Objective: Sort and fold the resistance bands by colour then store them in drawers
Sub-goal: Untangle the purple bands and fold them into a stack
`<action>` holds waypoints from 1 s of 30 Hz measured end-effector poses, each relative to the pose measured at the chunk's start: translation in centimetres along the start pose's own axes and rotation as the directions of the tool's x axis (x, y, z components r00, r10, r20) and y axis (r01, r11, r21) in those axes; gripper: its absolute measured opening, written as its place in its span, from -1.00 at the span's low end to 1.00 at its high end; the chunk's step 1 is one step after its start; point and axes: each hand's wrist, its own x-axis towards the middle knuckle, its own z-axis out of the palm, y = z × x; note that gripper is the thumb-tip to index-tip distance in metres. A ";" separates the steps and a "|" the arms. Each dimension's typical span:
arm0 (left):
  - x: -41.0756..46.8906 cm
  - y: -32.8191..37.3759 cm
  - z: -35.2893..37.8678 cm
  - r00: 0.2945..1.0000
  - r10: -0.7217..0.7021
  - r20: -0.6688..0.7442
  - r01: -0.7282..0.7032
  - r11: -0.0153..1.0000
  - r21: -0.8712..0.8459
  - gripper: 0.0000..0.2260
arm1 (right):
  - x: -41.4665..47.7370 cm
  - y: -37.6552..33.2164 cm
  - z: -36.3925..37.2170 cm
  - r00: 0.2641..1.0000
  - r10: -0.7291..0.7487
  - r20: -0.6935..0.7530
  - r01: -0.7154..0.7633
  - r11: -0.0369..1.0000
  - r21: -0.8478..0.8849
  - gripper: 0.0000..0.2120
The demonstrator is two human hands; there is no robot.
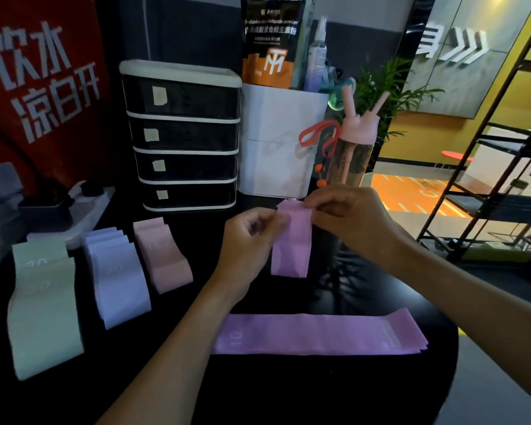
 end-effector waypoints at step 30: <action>-1.7 11.9 -0.9 0.984 0.158 0.079 -0.160 0.987 0.024 -0.95 | -2.2 -11.3 -4.2 0.969 0.074 -0.234 -0.035 0.986 0.164 -0.75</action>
